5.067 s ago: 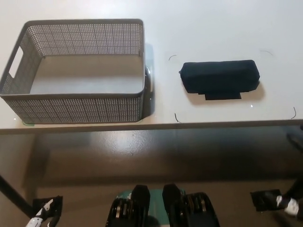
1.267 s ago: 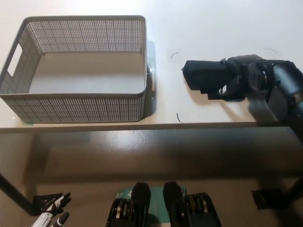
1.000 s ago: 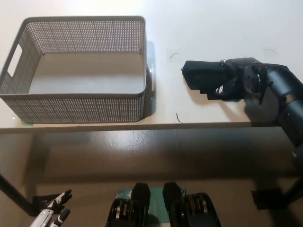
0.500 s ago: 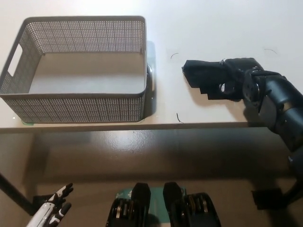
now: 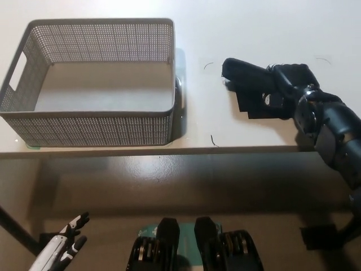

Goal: Use the right hand to pick up the pencil case on the right hand side and put it into a grey container on the left side

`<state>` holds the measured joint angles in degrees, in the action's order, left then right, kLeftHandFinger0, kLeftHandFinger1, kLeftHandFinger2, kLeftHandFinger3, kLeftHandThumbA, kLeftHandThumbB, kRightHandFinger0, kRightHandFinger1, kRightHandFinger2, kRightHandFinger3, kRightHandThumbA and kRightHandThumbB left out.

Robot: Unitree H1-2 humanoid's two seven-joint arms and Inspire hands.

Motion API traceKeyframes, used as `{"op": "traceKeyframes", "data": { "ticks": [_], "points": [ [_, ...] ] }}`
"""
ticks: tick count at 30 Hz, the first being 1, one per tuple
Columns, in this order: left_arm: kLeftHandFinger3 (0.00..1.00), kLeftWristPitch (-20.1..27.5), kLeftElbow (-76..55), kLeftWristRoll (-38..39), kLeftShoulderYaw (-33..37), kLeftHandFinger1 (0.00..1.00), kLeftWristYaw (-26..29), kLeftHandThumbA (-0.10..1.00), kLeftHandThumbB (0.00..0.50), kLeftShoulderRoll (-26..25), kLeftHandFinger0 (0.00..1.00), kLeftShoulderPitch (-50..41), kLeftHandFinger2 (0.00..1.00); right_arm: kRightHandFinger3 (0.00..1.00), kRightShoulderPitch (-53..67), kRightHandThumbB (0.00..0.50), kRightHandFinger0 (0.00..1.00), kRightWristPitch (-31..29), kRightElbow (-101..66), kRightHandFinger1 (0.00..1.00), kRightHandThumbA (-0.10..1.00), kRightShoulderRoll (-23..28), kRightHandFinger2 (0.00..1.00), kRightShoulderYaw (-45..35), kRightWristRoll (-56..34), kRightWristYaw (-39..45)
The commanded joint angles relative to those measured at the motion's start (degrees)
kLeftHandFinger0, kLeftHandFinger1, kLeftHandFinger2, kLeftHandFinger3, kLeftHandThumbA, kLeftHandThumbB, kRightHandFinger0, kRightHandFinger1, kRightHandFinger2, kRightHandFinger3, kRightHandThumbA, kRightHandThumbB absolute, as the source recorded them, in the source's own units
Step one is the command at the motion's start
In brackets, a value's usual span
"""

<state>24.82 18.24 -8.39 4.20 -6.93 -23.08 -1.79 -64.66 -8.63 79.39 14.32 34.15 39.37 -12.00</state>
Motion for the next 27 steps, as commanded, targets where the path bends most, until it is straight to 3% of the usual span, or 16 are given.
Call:
{"op": "traceKeyframes", "data": {
  "ticks": [1,2,3,4,5,7,8,11,14,15,16,19,21,23,26,27],
  "points": [
    [1.0,2.11,-1.45,0.85,-0.26,1.0,-0.97,1.0,0.424,-2.45,1.0,0.99,1.0,0.36,-2.08,0.27,0.0,-5.59,-1.09,0.23,-0.1,3.08,0.59,-2.23,-1.95,-7.49],
    [1.0,2.11,-1.55,0.49,-0.3,1.0,-0.96,1.0,0.425,-2.51,1.0,1.0,1.0,0.53,-2.13,0.235,0.0,-6.29,-1.5,0.22,-0.1,3.31,0.69,-2.78,-2.1,-8.29],
    [1.0,2.11,-1.63,0.47,-0.32,1.0,-1.06,1.0,0.423,-2.53,1.0,1.01,1.0,0.72,-2.4,0.211,0.0,-6.64,-1.9,0.29,-0.1,3.48,0.81,-3.12,-2.13,-8.64],
    [1.0,2.11,-1.63,0.46,-0.33,1.0,-1.08,1.0,0.422,-2.53,1.0,1.02,1.0,0.77,-2.48,0.207,0.0,-6.84,-2.09,0.31,-0.1,3.53,0.83,-3.27,-2.11,-8.95],
    [1.0,2.11,-1.73,0.46,-0.38,1.0,-1.18,1.0,0.414,-2.54,1.0,1.1,1.0,0.84,-3.06,0.155,0.0,-7.34,-3.37,0.33,-0.1,3.67,0.85,-3.94,-2.26,-9.71],
    [1.0,2.11,-1.65,0.48,-0.43,1.0,-1.21,1.0,0.41,-2.51,1.0,1.43,1.0,0.73,-3.93,0.199,0.0,-9.18,-5.36,0.27,-0.1,4.01,0.68,-5.0,-2.67,-10.34],
    [1.0,2.11,-1.64,0.37,-0.44,1.0,-1.19,1.0,0.402,-2.55,1.0,1.46,1.0,0.67,-4.12,0.189,0.0,-9.75,-6.43,0.22,-0.1,4.1,0.63,-5.49,-2.8,-10.63],
    [1.0,2.11,-1.65,0.22,-0.33,1.0,-0.77,1.0,0.398,-2.49,1.0,1.38,1.0,0.51,-4.43,0.151,0.0,-10.97,-11.54,0.13,-0.1,4.49,0.59,-7.65,-3.38,-10.39],
    [1.0,2.11,-1.52,0.31,-0.35,1.0,-0.72,1.0,0.4,-2.39,1.0,1.25,1.0,0.6,-4.26,0.182,0.0,-11.14,-17.18,0.15,-0.1,4.79,0.72,-9.12,-3.15,-9.71],
    [1.0,2.11,-1.63,0.34,-0.39,1.0,-0.75,1.0,0.4,-2.39,1.0,1.12,1.0,0.59,-4.01,0.181,0.0,-9.96,-20.34,0.18,-0.1,4.81,0.72,-9.86,-3.37,-8.16],
    [1.0,2.11,-1.66,0.38,-0.45,1.0,-0.77,1.0,0.401,-2.43,1.0,0.95,1.0,0.67,-3.85,0.165,0.01,-9.78,-21.73,0.24,-0.1,4.73,0.79,-10.14,-3.3,-7.82],
    [1.0,2.11,-1.49,0.37,-0.38,1.0,-0.92,1.0,0.4,-2.49,1.0,0.86,1.0,0.64,-3.46,0.167,0.0,-8.73,-27.49,0.23,-0.1,4.64,0.72,-11.1,-3.45,-5.93],
    [1.0,2.11,-1.25,0.56,-0.45,1.0,-1.07,1.0,0.394,-2.38,1.0,0.75,1.0,0.75,-3.41,0.179,0.0,-8.15,-31.21,0.28,-0.1,4.16,0.8,-11.36,-3.07,-5.73],
    [1.0,2.11,-1.04,0.32,-0.5,1.0,-1.07,1.0,0.396,-2.36,1.0,0.54,1.0,0.88,-3.87,0.167,0.0,-6.41,-33.93,0.39,-0.1,3.34,0.83,-11.28,-2.7,-4.06],
    [1.0,2.11,-0.84,0.66,-0.31,1.0,-1.07,1.0,0.382,-2.34,1.0,0.59,1.0,0.86,-4.97,0.153,0.0,-5.89,-36.7,0.4,-0.1,1.59,0.83,-11.74,-3.4,-2.05],
    [1.0,2.11,-0.71,0.81,-0.25,1.0,-1.22,1.0,0.383,-2.23,1.0,0.6,1.0,0.84,-5.43,0.177,0.0,-6.19,-36.97,0.38,-0.1,0.91,0.81,-11.46,-2.64,-2.63]
  ]
}}
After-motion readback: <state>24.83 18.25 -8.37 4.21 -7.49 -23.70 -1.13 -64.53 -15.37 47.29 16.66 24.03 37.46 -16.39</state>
